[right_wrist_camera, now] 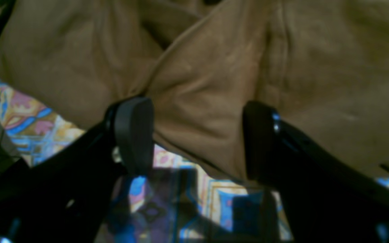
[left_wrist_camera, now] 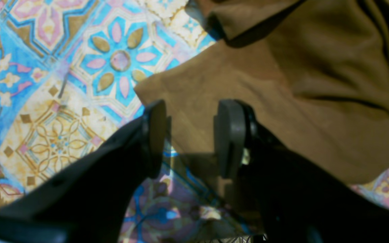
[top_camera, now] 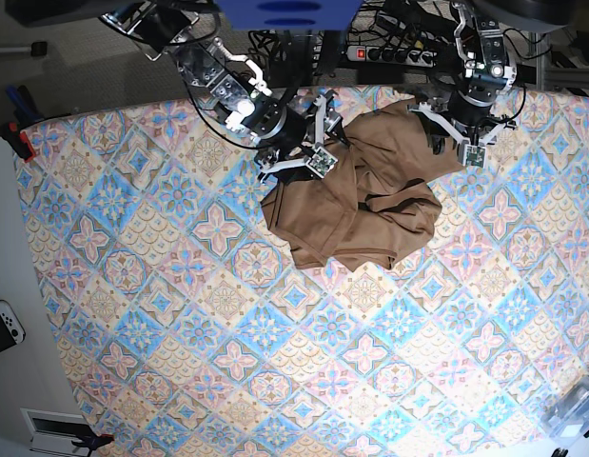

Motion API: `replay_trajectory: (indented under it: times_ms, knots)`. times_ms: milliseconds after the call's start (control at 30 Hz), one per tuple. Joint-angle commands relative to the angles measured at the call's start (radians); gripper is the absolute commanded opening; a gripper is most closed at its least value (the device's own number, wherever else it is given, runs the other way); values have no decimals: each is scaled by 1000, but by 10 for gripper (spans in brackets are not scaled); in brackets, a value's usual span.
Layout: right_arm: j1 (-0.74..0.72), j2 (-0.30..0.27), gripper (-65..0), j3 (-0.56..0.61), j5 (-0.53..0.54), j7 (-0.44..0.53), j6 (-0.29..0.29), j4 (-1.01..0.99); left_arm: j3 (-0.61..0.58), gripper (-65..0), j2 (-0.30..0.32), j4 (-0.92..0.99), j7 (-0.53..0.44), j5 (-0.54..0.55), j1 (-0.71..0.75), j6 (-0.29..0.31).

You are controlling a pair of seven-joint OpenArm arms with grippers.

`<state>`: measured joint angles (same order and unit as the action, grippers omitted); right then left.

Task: Layout the t-shirt on the table in an organized manner, then fold the t-shirt properly
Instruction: 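Drag the grasped shirt edge with the right gripper away from the left gripper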

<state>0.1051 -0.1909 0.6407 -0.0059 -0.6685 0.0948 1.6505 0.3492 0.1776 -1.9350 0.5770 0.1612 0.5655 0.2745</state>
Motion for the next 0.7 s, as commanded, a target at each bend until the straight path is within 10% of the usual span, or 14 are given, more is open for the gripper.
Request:
replay_trajectory:
  times_ms: [0, 267, 667]
  knots:
    - [-9, 1, -284, -2, 7, 13, 4, 9, 3, -401, 4, -17, -21, 8, 1, -1]
    - [-9, 1, -650, -9, 7, 13, 4, 21, 3, -401, 4, -14, -21, 8, 1, -1]
    - [-3, 3, -650, -296, 8, 13, 4, 265, 1, -401, 4, -13, -21, 7, 1, -1]
